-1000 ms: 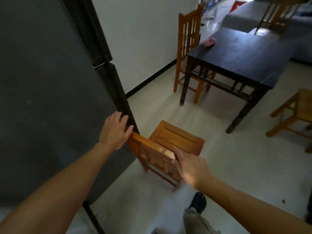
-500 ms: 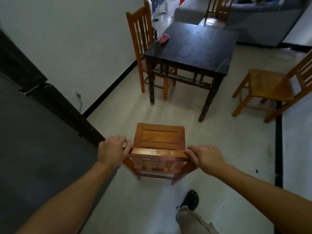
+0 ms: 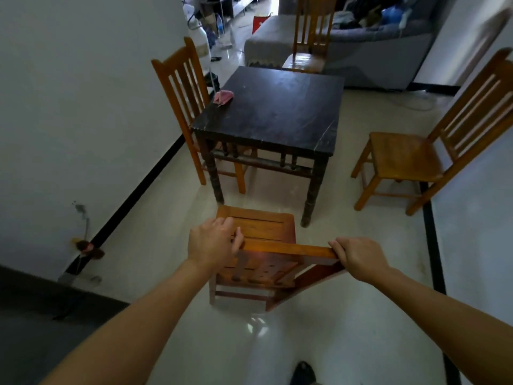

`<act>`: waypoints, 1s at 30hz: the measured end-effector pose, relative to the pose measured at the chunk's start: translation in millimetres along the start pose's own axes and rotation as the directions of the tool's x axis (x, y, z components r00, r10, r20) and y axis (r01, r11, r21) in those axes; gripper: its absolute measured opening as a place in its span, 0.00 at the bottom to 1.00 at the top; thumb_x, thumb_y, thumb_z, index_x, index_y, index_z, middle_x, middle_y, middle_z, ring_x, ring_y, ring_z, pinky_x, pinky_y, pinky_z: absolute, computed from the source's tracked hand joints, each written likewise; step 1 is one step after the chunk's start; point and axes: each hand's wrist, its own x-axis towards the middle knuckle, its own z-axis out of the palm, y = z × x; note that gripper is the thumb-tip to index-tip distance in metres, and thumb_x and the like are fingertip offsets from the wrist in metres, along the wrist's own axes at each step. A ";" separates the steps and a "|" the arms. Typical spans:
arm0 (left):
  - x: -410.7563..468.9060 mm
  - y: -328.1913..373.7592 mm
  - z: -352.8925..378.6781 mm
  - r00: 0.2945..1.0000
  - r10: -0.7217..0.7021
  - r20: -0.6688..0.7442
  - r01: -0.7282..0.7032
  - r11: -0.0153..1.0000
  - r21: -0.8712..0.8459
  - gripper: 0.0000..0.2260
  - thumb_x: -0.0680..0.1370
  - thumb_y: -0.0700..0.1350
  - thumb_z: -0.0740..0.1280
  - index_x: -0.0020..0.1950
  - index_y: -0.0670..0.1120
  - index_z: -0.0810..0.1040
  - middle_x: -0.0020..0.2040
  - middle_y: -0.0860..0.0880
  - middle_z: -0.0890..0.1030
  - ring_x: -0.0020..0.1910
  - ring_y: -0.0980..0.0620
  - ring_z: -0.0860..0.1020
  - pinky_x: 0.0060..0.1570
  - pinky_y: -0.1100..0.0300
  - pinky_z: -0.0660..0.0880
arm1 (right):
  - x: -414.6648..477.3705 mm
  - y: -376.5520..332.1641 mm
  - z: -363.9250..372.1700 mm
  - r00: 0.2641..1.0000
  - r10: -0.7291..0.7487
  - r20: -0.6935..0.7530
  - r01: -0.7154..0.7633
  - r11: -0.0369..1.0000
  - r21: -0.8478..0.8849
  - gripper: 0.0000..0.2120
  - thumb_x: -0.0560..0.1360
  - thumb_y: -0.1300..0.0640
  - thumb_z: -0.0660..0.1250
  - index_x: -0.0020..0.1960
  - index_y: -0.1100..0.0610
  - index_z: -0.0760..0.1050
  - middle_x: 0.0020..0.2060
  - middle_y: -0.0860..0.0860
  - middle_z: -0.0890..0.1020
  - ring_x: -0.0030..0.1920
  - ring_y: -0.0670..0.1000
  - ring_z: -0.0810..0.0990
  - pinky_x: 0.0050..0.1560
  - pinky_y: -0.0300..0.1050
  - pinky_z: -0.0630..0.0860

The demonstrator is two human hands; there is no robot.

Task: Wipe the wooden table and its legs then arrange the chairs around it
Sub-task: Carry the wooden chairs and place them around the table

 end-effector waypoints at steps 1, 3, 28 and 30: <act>12.6 2.2 3.2 1.000 0.007 0.005 -0.007 1.000 0.010 0.13 0.75 0.52 0.66 0.33 0.51 0.69 0.27 0.55 0.67 0.25 0.54 0.66 0.21 0.64 0.66 | 8.5 4.2 -2.4 1.000 0.008 0.003 -0.008 1.000 0.001 0.20 0.82 0.45 0.53 0.33 0.48 0.68 0.29 0.47 0.74 0.31 0.46 0.72 0.30 0.38 0.62; 36.8 4.0 10.0 0.999 0.038 0.009 -0.038 0.999 0.030 0.13 0.75 0.52 0.66 0.32 0.51 0.70 0.27 0.56 0.65 0.24 0.55 0.65 0.20 0.65 0.64 | 25.5 12.2 -6.4 1.000 0.017 -0.006 -0.017 1.000 0.013 0.21 0.83 0.45 0.53 0.32 0.48 0.66 0.28 0.47 0.73 0.30 0.46 0.72 0.30 0.38 0.62; 317.4 -112.1 106.0 0.939 0.343 -0.004 -0.343 0.939 -0.016 0.12 0.77 0.52 0.63 0.34 0.51 0.72 0.28 0.56 0.69 0.24 0.56 0.68 0.23 0.62 0.70 | 249.5 -14.3 -2.6 0.898 0.162 -0.410 -0.179 0.984 -0.004 0.27 0.79 0.39 0.46 0.33 0.49 0.74 0.28 0.44 0.73 0.27 0.47 0.71 0.27 0.45 0.72; 335.1 -128.2 114.4 0.937 0.349 0.008 -0.348 0.937 -0.012 0.12 0.78 0.53 0.62 0.35 0.51 0.73 0.28 0.56 0.70 0.25 0.57 0.69 0.23 0.62 0.70 | 267.9 -23.4 -5.2 0.903 0.145 -0.406 -0.171 0.985 -0.029 0.29 0.80 0.37 0.43 0.35 0.49 0.75 0.29 0.44 0.73 0.29 0.46 0.72 0.29 0.45 0.73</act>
